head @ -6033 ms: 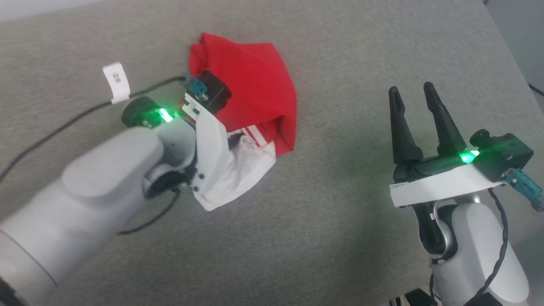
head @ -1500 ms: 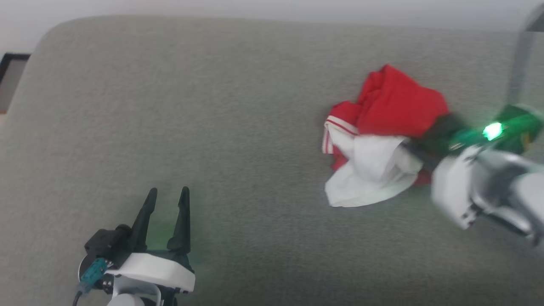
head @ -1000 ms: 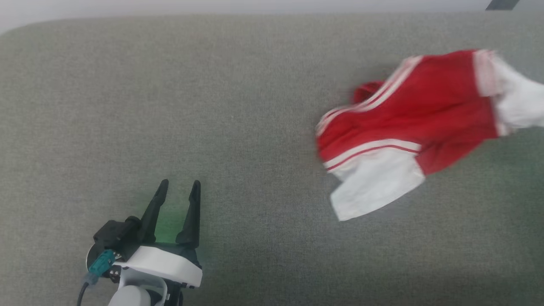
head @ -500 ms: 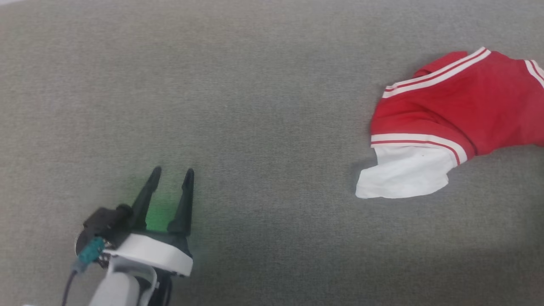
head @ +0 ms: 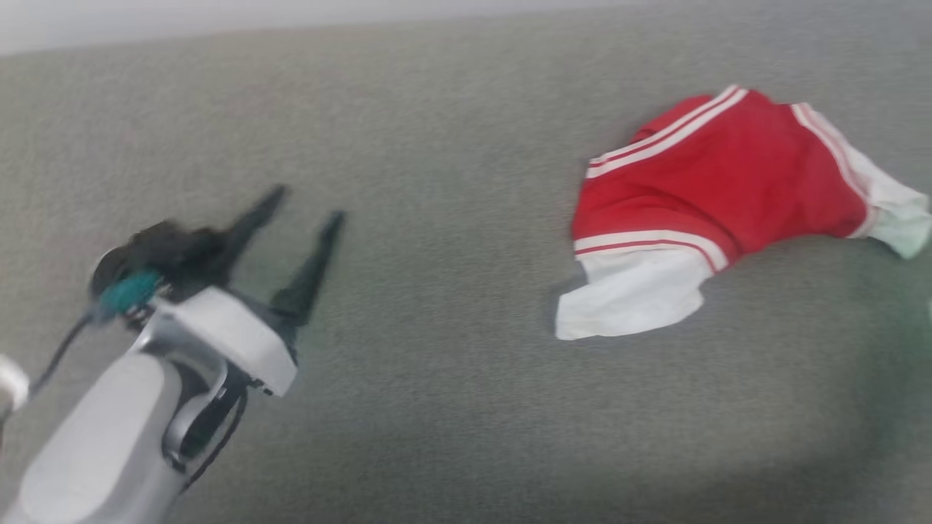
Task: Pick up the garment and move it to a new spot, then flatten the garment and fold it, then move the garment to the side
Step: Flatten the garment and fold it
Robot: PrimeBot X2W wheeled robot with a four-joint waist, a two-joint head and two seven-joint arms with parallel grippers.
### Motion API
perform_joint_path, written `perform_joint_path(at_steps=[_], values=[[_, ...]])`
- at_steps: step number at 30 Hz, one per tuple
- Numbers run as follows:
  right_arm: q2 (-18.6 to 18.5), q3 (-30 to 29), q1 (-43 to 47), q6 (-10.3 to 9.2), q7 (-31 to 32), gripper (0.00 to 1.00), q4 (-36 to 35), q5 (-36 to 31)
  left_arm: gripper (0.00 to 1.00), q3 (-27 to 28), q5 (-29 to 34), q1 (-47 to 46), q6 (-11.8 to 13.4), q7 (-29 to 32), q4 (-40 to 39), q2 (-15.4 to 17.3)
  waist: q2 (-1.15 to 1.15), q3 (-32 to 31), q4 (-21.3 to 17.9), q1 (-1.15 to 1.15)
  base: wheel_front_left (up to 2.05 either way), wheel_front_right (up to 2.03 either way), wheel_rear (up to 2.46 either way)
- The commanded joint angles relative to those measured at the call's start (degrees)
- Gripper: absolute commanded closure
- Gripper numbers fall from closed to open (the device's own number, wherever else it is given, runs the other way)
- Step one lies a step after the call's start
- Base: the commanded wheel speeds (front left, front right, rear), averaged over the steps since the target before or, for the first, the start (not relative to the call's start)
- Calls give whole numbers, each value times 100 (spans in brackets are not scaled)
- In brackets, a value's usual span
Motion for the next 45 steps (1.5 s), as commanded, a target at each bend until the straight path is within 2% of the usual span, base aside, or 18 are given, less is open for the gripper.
perform_joint_path(at_steps=[1,3,6,10,13,15,18,22,30,31,32,33,38,45], values=[[41,104,106,-1,-85,0,-185,70,0,-100,-208,-194,-9,242,-129,106,0,-133,-178,0,0,0,0],[97,334,252,-1,-172,0,-580,191,0,-498,-865,-406,-10,1071,-329,288,0,-200,-304,0,0,0,0],[131,553,426,0,-245,0,-1105,327,0,-1039,-1840,-777,-9,2647,-560,488,0,-276,-464,0,0,0,0],[253,704,558,0,-214,0,-1582,374,0,-1350,-3085,-1160,117,4386,-678,320,0,-260,-692,0,0,0,0],[349,743,616,0,-155,0,-1851,338,0,-1537,-3524,-1443,343,5121,-612,80,0,-158,-842,0,0,0,0],[437,790,609,0,-113,0,-2035,327,0,-1607,-3546,-1654,459,5310,-465,-89,0,-43,-955,0,0,0,0],[492,832,556,0,-78,0,-2212,329,0,-1713,-3395,-1839,492,5382,-261,-190,0,107,-1097,0,0,0,0],[621,911,510,-1,-50,0,-2414,287,0,-1931,-3085,-2086,349,5353,248,-312,0,334,-1366,0,0,0,0],[759,1006,518,0,-108,0,-2491,253,0,-1995,-3049,-2270,171,5180,1113,-481,0,565,-1643,0,0,0,0],[752,996,522,0,-110,0,-2493,248,53,-2020,-3068,-2280,143,5225,1163,-501,0,566,-1644,0,0,0,0],[747,981,520,-1,-110,0,-2505,236,93,-2049,-3076,-2311,122,5233,1185,-500,0,566,-1632,0,0,0,0],[740,960,525,-1,-109,0,-2515,228,100,-2040,-3122,-2321,104,5220,1234,-501,0,545,-1604,0,0,0,0],[686,889,631,0,-41,0,-2585,190,100,-1928,-3213,-2463,43,5138,1345,-368,0,395,-1328,0,0,0,0],[617,764,775,0,125,0,-2732,140,100,-1552,-3383,-2392,7,4971,1192,286,0,125,-830,0,0,0,0]])
